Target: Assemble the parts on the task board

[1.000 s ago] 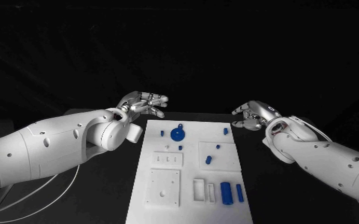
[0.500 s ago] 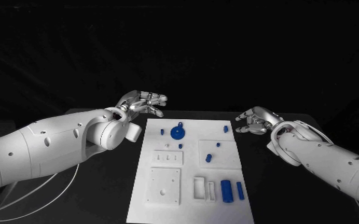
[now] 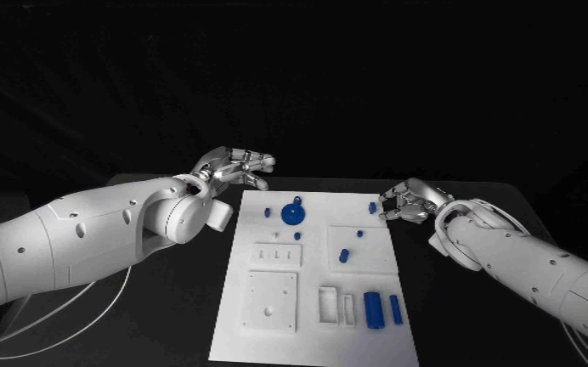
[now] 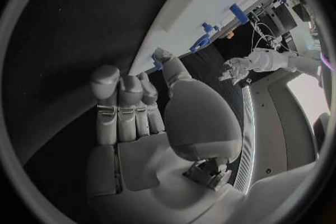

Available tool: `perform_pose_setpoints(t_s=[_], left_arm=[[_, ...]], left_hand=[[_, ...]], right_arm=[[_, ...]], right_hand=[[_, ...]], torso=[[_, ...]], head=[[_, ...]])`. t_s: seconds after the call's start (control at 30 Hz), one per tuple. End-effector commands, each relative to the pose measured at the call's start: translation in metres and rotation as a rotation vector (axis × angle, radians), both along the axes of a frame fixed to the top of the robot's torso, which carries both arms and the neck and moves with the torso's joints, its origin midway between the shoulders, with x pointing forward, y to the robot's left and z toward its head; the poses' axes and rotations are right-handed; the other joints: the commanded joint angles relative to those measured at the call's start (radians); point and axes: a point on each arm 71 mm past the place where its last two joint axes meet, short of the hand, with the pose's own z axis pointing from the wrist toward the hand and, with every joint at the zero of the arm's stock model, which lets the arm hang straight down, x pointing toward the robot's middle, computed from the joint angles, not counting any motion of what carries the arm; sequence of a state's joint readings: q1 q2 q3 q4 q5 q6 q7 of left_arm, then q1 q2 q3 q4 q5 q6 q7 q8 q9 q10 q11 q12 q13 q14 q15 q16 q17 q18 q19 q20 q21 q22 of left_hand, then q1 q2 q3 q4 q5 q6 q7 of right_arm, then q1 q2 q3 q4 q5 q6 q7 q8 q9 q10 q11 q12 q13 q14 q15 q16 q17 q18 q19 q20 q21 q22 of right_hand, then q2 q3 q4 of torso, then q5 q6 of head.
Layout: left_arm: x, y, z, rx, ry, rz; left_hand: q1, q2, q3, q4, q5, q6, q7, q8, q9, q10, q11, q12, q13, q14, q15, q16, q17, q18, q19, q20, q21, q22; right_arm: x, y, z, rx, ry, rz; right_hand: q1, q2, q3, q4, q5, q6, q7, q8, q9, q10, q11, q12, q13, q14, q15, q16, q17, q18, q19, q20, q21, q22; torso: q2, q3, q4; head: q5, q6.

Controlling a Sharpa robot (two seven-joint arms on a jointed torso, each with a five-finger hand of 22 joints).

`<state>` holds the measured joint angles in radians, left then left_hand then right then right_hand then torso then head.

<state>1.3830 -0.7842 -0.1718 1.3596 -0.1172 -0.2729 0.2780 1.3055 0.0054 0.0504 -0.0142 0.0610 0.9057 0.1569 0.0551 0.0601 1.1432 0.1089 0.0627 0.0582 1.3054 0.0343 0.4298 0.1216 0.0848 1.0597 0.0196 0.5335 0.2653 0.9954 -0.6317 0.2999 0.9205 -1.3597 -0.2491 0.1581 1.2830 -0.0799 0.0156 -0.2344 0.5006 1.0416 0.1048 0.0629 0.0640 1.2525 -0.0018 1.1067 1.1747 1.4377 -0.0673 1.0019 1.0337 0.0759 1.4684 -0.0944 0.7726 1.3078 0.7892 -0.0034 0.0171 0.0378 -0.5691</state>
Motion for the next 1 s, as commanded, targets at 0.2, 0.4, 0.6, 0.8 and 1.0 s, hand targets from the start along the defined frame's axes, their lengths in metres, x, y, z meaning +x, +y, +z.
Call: perform_pose_setpoints(t_s=[0.2, 0.4, 0.6, 0.8, 1.0], left_arm=[[0.0, -0.004, 0.0, 0.003, -0.005, -0.027], [0.0, -0.004, 0.0, 0.006, -0.003, -0.027], [0.0, -0.005, 0.0, 0.008, -0.001, -0.026], [0.0, -0.004, 0.0, 0.01, 0.001, -0.025], [0.0, -0.004, 0.0, 0.011, 0.004, -0.026]], left_hand=[[0.005, 0.007, 0.001, -0.009, 0.006, 0.001, 0.0, 0.005, 0.001, -0.009, 0.001, 0.0, 0.001, -0.007, 0.002, -0.006, -0.001, -0.014, -0.007, -0.001, 0.002, -0.001], [0.005, 0.007, 0.001, -0.009, 0.006, 0.001, 0.0, 0.005, 0.001, -0.009, 0.001, 0.0, 0.001, -0.007, 0.002, -0.006, -0.001, -0.014, -0.007, -0.001, 0.002, -0.001], [0.005, 0.007, 0.001, -0.011, 0.006, -0.008, 0.001, 0.004, 0.001, -0.012, 0.002, 0.0, 0.001, -0.005, 0.002, -0.008, -0.002, -0.013, -0.007, -0.001, 0.003, -0.001], [0.005, 0.007, 0.001, -0.011, 0.006, -0.008, 0.001, 0.004, 0.001, -0.012, 0.002, 0.0, 0.001, -0.005, 0.002, -0.008, -0.002, -0.013, -0.007, -0.001, 0.003, -0.001], [0.005, 0.007, 0.001, -0.011, 0.006, -0.008, 0.001, 0.004, 0.001, -0.012, 0.002, 0.0, 0.001, -0.005, 0.002, -0.008, -0.002, -0.013, -0.007, -0.001, 0.003, -0.001]], right_arm=[[0.002, 0.007, -0.005, 0.025, 0.024, 0.024], [0.003, 0.013, -0.007, 0.033, 0.028, 0.033], [0.003, 0.017, -0.007, 0.037, 0.032, 0.042], [0.003, 0.018, -0.007, 0.036, 0.035, 0.043], [0.003, 0.017, -0.007, 0.035, 0.038, 0.043]], right_hand=[[-0.007, 0.014, -0.001, 0.004, -0.005, 0.0, 0.0, -0.001, -0.001, -0.005, 0.002, 0.0, 0.003, -0.005, -0.002, 0.005, 0.005, 0.007, 0.009, 0.006, 0.009, 0.093], [-0.017, 0.023, 0.022, -0.014, -0.005, 0.004, 0.001, -0.002, -0.002, -0.005, 0.002, 0.003, 0.005, -0.006, -0.001, 0.007, 0.008, 0.008, 0.008, 0.006, 0.013, 0.093], [-0.019, 0.035, 0.034, -0.018, -0.037, 0.01, 0.002, -0.001, -0.001, -0.006, 0.004, 0.004, 0.005, -0.005, 0.0, 0.007, 0.009, 0.009, 0.007, 0.007, 0.014, 0.093], [-0.025, 0.044, 0.074, -0.029, -0.076, 0.029, 0.001, -0.001, -0.001, -0.007, 0.004, 0.007, 0.006, -0.005, 0.0, 0.008, 0.01, 0.01, 0.005, 0.008, 0.014, 0.093], [-0.028, 0.054, 0.117, -0.034, -0.12, 0.065, -0.007, -0.001, 0.001, -0.009, -0.001, 0.008, 0.008, -0.005, -0.003, 0.007, 0.01, 0.008, 0.004, 0.005, 0.017, 0.093]], torso=[[0.008, 0.0002, 0.0065], [0.006, -0.0019, 0.0061], [0.005, -0.0021, 0.0049], [0.004, -0.0023, 0.0038], [0.004, -0.0025, 0.0041]], head=[[-0.001, 0.004], [-0.004, 0.001], [-0.002, 0.002], [0.004, 0.003], [0.002, 0.0]])
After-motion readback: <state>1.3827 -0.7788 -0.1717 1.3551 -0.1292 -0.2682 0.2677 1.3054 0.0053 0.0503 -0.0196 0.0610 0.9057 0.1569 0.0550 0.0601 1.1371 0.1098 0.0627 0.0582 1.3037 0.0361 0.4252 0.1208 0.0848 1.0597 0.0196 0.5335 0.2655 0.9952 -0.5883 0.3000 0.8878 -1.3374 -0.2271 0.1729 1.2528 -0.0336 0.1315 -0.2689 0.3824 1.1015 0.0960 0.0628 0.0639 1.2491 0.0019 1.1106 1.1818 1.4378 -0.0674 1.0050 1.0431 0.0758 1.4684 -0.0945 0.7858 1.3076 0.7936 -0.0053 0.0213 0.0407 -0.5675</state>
